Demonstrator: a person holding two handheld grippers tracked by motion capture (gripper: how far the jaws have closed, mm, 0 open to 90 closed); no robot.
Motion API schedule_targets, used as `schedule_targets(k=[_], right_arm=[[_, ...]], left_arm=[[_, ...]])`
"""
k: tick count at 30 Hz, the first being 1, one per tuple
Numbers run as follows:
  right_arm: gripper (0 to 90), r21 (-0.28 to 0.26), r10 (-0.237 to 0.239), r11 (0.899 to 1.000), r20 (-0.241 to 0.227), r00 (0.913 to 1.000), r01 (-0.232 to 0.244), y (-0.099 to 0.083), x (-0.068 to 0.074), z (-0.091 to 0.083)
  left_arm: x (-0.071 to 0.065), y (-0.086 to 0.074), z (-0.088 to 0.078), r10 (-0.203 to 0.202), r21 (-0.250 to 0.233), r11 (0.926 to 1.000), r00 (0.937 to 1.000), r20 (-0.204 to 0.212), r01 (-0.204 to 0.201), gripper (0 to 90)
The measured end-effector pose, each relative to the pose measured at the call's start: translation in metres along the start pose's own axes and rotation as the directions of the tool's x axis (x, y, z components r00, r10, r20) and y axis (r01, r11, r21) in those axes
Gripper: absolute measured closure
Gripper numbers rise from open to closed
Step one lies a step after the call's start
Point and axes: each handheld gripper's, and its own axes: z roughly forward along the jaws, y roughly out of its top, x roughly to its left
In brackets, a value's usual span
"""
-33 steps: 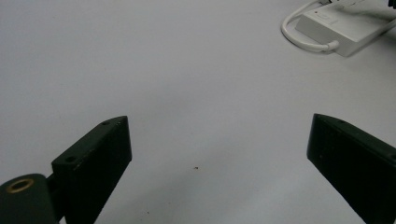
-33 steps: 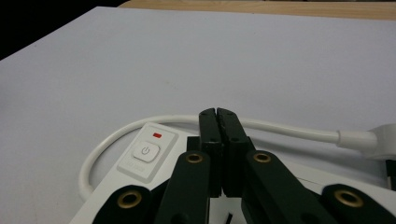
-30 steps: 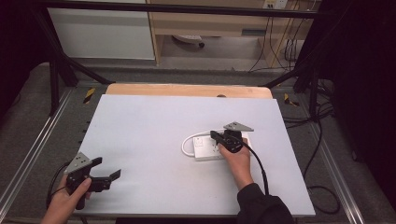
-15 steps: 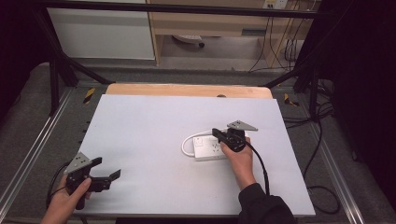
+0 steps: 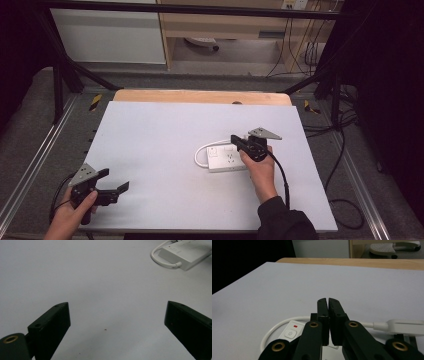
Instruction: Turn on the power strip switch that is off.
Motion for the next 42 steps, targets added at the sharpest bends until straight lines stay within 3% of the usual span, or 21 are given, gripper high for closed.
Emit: schedule_targets(k=[4, 16, 24, 27, 36, 42], right_arm=[[82.7, -0.008, -0.005, 1.0, 0.001, 1.0, 0.005, 0.003, -0.001, -0.003], [49.5, -0.02, -0.014, 1.0, 0.037, 0.9992, 0.015, 0.013, -0.004, -0.018], [32.1, 0.008, -0.037, 0.999, 0.074, 0.9966, 0.037, 0.018, -0.006, -0.026], [25.5, 0.041, -0.058, 0.998, 0.086, 0.9946, 0.055, 0.021, -0.006, -0.028], [5.3, 0.055, -0.084, 0.995, 0.102, 0.9912, 0.079, 0.027, -0.003, -0.038], [2.3, 0.055, -0.119, 0.992, 0.107, 0.9872, 0.113, 0.029, -0.003, -0.047]], left_arm=[[0.0, 0.0, 0.0, -0.001, 0.0, 1.0, 1.0, -0.001, 0.001, 6.6], [0.0, 0.0, 0.0, -0.003, -0.001, 1.0, 1.0, -0.001, 0.003, 6.6], [0.0, 0.0, 0.0, -0.003, 0.0, 1.0, 1.0, -0.001, 0.003, 6.6], [0.0, 0.0, 0.0, -0.004, 0.0, 1.0, 1.0, -0.001, 0.004, 6.6], [0.001, -0.001, -0.001, -0.004, 0.0, 1.0, 1.0, 0.0, 0.004, 6.6], [0.001, -0.001, -0.001, -0.004, 0.001, 1.0, 1.0, -0.001, 0.004, 6.6]])
